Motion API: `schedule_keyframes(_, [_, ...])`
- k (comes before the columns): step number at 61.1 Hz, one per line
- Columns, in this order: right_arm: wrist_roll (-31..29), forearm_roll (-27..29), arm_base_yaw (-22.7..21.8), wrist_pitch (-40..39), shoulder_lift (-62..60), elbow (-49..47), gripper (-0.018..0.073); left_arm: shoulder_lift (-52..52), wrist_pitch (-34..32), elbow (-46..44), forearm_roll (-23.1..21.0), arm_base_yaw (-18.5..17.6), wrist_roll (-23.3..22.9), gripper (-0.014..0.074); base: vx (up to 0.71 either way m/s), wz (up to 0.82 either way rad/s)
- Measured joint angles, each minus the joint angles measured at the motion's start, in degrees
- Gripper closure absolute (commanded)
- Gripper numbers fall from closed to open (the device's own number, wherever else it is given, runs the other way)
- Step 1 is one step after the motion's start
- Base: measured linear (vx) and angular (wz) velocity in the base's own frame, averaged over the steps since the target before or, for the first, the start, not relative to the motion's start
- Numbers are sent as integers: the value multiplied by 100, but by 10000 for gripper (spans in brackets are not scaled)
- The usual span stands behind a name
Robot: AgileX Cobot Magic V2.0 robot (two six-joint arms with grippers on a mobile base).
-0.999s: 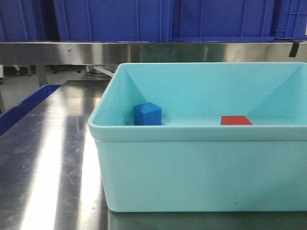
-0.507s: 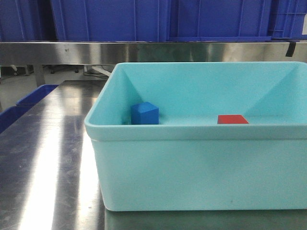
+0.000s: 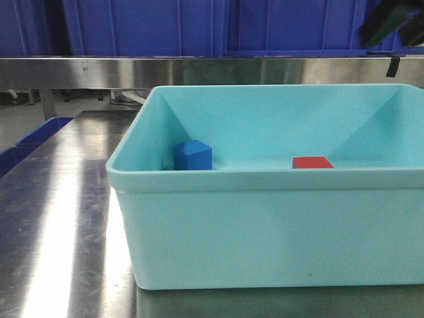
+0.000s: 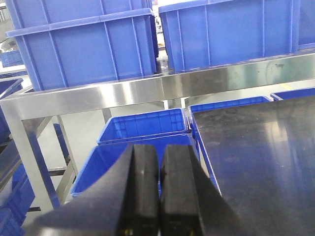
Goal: Pick red cube and place on left shelf
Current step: 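Lower the open right gripper over the red cube in the bin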
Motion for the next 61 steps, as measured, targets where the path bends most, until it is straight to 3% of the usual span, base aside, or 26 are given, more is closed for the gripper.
schedule_keyframes(25, [0,0,834,145,1193,-108,-55,0,0,0,0,0,0,491,0,0])
schedule_keyframes(61, [-10,0,901,145,1740,-134,-55,0,0,0,0,0,0,491,0,0])
